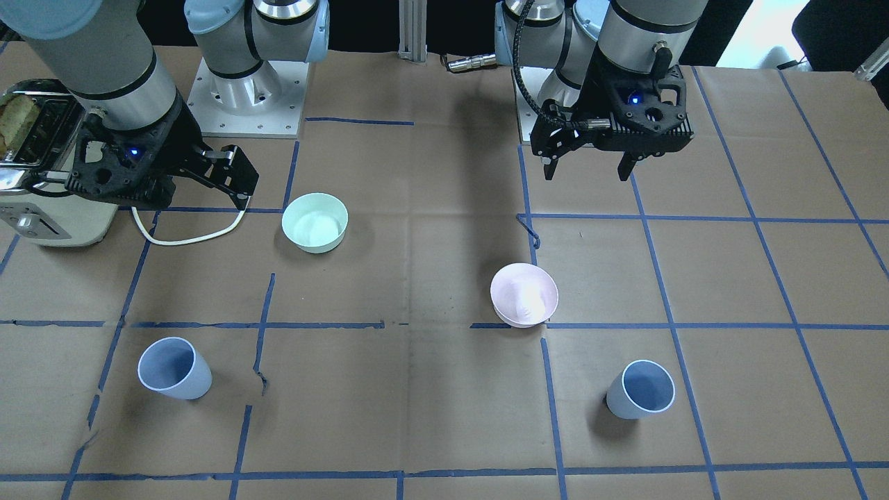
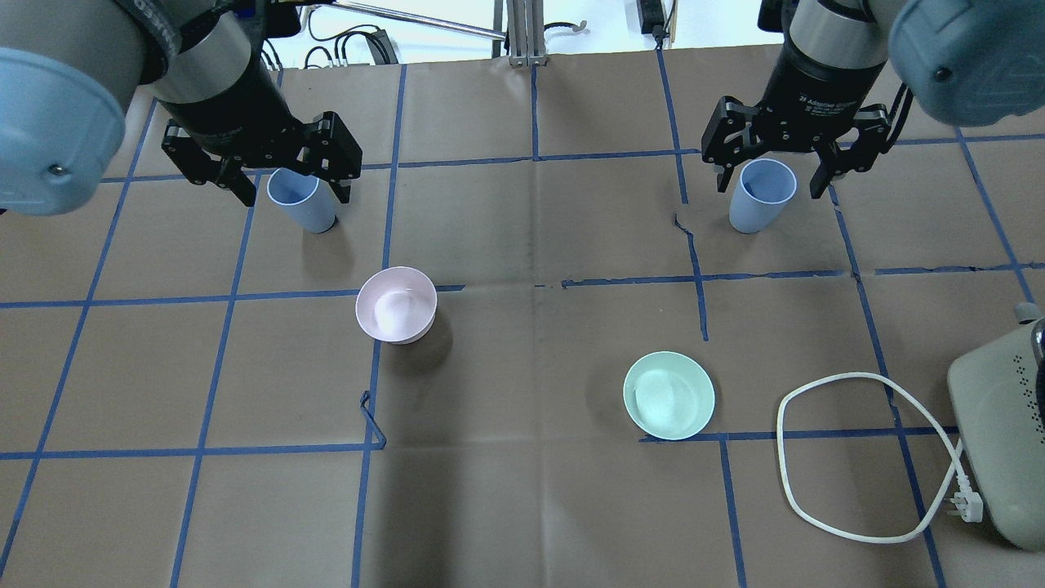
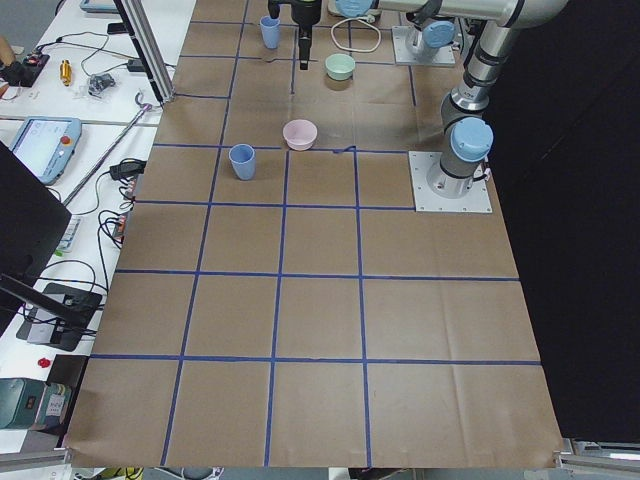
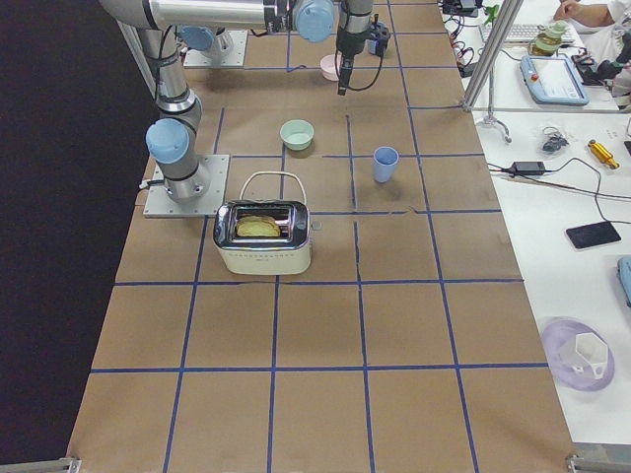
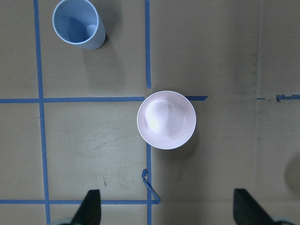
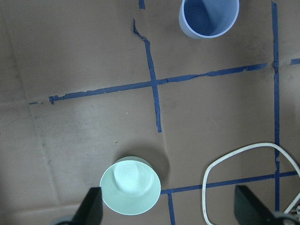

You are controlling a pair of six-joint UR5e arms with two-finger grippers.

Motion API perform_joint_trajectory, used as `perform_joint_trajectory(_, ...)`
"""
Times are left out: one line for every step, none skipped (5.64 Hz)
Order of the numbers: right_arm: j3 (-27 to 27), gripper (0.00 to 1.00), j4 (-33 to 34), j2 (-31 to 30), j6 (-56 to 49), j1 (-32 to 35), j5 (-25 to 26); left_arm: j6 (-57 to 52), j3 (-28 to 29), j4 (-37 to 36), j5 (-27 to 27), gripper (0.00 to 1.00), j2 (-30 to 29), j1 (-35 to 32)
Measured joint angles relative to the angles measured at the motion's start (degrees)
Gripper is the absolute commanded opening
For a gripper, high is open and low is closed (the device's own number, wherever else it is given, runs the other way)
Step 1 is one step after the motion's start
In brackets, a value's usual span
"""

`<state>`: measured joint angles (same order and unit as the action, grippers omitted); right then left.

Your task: Stack blue cups with both arms

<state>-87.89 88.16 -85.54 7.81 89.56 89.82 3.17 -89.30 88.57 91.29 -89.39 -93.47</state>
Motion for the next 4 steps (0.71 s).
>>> perform_joint_trajectory(0.0,1.0,0.0,0.02,-0.02,0.0,-0.03,-0.28,-0.04,0.01,-0.1,0.99,0.04,0.21)
perform_joint_trajectory(0.0,1.0,0.0,0.06,0.0,0.0,-0.07,-0.55,0.03,-0.1,-0.2,0.99,-0.28,0.84)
perform_joint_trajectory(0.02,1.0,0.06,0.15,-0.11,-0.07,-0.08,-0.84,0.18,-0.71,-0.32,0.99,-1.46,2.27)
perform_joint_trajectory(0.07,1.0,0.76,0.32,-0.3,-0.19,-0.09,-1.57,0.61,-1.81,-0.39,0.99,-3.69,3.9)
